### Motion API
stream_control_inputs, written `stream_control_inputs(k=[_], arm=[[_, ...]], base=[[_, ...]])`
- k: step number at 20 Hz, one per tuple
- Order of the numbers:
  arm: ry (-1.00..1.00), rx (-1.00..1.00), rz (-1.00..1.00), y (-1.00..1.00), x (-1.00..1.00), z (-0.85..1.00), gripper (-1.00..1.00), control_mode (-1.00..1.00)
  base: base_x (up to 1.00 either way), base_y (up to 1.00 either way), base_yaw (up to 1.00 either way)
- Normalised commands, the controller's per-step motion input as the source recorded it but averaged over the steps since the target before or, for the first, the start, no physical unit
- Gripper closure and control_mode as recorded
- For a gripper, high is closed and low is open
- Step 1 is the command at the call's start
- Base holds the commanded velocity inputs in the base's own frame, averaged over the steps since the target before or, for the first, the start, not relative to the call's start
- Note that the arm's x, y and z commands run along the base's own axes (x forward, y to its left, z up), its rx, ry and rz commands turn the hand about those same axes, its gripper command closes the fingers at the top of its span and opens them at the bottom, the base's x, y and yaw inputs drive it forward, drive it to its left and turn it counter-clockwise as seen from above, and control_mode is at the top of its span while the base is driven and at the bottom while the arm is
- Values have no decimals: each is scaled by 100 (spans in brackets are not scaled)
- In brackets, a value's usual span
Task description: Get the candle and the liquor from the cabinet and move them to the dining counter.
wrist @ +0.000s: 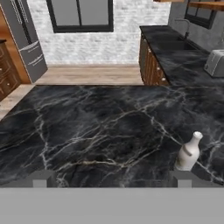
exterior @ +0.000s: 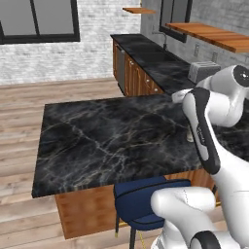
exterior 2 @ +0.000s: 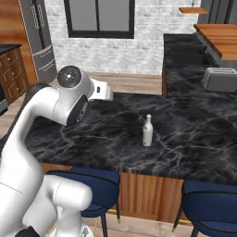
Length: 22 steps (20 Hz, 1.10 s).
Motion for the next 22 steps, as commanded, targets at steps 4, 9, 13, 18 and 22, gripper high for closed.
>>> stream_control_inputs(k=[4,9,13,18,22], arm=[[3,0,0,18,-77,30,-100,-100],[7,0,0,29,-84,26,-100,-100],[11,-1,-4,34,-85,24,-100,-100],[16,0,0,1,-46,48,-100,-100],[15,-3,0,-1,-40,34,-100,-100]], base=[[0,0,0],[0,0,0],[0,0,0],[0,0,0],[0,0,0]])
